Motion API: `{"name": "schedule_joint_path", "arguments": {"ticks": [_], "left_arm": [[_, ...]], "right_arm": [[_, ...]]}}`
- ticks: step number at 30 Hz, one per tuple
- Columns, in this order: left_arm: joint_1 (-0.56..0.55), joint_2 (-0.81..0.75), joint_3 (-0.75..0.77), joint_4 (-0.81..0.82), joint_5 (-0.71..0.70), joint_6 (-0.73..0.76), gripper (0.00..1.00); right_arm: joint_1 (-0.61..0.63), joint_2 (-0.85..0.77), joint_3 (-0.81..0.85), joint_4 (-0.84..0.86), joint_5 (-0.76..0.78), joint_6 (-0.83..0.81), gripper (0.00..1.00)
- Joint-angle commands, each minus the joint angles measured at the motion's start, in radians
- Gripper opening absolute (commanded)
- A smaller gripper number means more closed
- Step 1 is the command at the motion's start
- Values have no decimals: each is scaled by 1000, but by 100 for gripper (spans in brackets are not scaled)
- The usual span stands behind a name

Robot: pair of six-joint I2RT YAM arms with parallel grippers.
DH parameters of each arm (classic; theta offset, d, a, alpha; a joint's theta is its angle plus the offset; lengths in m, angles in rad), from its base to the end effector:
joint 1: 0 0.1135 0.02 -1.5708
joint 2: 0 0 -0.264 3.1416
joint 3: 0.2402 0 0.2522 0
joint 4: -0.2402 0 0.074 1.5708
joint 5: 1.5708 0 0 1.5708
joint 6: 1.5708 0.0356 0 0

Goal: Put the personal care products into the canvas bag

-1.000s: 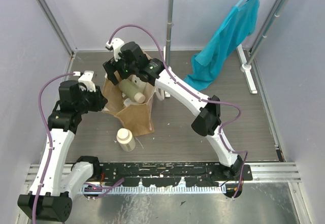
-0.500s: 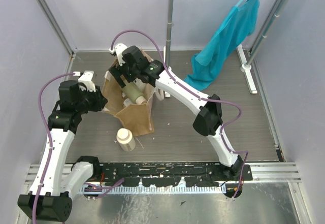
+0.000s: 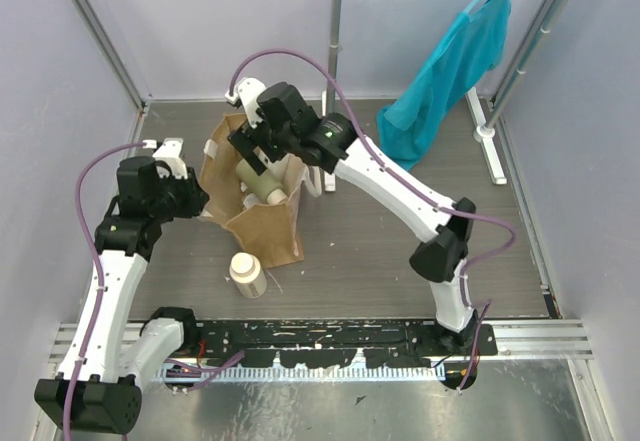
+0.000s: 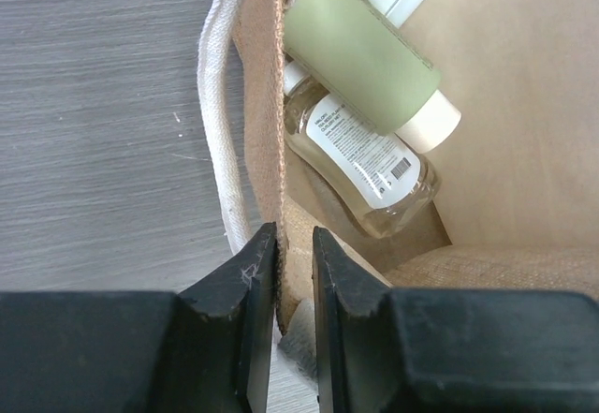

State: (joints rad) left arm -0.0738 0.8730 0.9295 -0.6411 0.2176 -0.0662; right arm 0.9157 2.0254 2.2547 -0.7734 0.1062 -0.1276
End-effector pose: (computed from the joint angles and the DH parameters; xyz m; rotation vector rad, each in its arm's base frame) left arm 0.1812 -0.0211 0.3295 0.1346 2.1523 -0.3155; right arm 0.2799 0.3581 0.4082 -1.0066 1.8795 0.3567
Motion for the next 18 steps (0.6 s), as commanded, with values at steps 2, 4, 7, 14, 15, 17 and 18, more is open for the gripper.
{"name": "schedule_joint_path", "arguments": {"ticks": [2, 4, 7, 14, 15, 17, 18], "left_arm": [[0, 23, 53, 46, -52, -52, 23], [0, 35, 66, 53, -73, -63, 21], [1, 49, 78, 50, -90, -64, 20], [1, 39, 56, 52, -88, -63, 21], [1, 35, 54, 51, -85, -63, 21], [1, 31, 53, 49, -79, -63, 21], [2, 28, 51, 49, -78, -62, 21]], "right_arm": [[22, -188, -99, -58, 133, -16, 94], [19, -219, -179, -38, 157, -1, 94], [17, -240, -290, 60, 102, 28, 93], [3, -82, -238, 220, 26, 36, 93], [-2, -53, -214, 229, 15, 35, 93], [-13, 12, -157, 236, 11, 30, 94], [-20, 44, -122, 233, 16, 29, 94]]}}
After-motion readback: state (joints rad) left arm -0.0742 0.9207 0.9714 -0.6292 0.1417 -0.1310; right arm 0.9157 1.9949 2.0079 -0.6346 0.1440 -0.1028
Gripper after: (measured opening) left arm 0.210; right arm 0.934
